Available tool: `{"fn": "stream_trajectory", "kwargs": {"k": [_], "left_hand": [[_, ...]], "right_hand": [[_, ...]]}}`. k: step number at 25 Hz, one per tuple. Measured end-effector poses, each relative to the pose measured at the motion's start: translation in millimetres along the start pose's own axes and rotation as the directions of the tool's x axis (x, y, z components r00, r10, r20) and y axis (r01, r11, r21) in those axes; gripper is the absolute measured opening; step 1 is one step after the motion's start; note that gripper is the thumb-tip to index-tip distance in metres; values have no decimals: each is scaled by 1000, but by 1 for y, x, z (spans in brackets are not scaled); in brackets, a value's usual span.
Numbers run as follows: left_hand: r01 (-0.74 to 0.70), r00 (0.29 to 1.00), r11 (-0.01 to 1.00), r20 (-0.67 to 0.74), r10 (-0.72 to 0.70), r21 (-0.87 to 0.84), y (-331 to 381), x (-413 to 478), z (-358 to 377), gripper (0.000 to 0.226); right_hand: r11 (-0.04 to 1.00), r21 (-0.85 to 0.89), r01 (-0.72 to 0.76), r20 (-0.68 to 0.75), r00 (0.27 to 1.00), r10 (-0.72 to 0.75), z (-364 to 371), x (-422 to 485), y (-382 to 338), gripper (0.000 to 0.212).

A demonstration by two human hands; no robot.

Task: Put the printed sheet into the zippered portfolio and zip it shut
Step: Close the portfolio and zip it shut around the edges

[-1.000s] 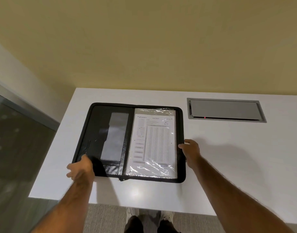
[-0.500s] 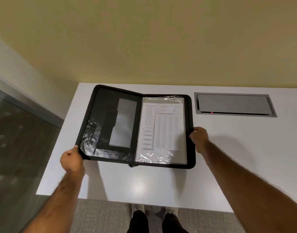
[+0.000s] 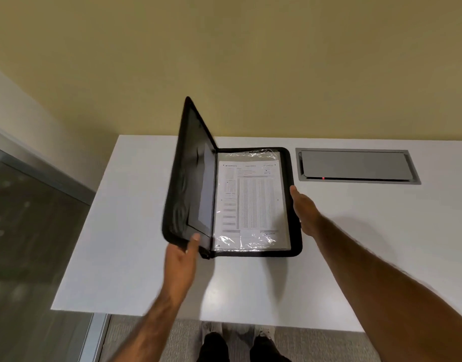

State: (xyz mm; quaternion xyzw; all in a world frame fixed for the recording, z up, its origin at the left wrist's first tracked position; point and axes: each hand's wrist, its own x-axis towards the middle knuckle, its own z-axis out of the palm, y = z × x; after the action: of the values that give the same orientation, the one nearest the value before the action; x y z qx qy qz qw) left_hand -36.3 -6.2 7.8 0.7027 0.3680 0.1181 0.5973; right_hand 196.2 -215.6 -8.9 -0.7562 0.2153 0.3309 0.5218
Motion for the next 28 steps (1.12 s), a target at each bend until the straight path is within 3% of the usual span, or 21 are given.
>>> {"fn": "stream_trajectory", "kwargs": {"k": [2,5,10,12,15,20,25,28], "left_hand": [[-78,990,974,131,50,214,-19,-3,21,35],[-284,938,854,309,155,435,-38,1,40,56],[-415,907,448,400,134,792,-44,12,69,70],[-422,903,387,418,100,820,-42,12,77,72],[-393,911,400,409,48,828,-37,12,82,66],[-427,879,523,475,47,738,-45,27,54,60],[-424,896,458,436,87,781,-59,43,5,31],[-400,893,505,449,27,765,-61,46,-8,45]], "right_hand": [[998,47,41,33,999,-42,-2,-5,-1,62],[993,109,36,112,993,-48,-7,-7,4,67],[993,93,73,228,969,-92,-7,-6,3,85],[987,144,69,255,961,-104,-3,-3,0,81],[971,222,85,167,978,-123,-6,3,-1,54],[983,123,134,153,976,-152,-20,12,14,36],[980,39,193,50,980,-195,-25,29,40,31],[890,-352,291,-115,930,-349,-17,29,52,28]]}}
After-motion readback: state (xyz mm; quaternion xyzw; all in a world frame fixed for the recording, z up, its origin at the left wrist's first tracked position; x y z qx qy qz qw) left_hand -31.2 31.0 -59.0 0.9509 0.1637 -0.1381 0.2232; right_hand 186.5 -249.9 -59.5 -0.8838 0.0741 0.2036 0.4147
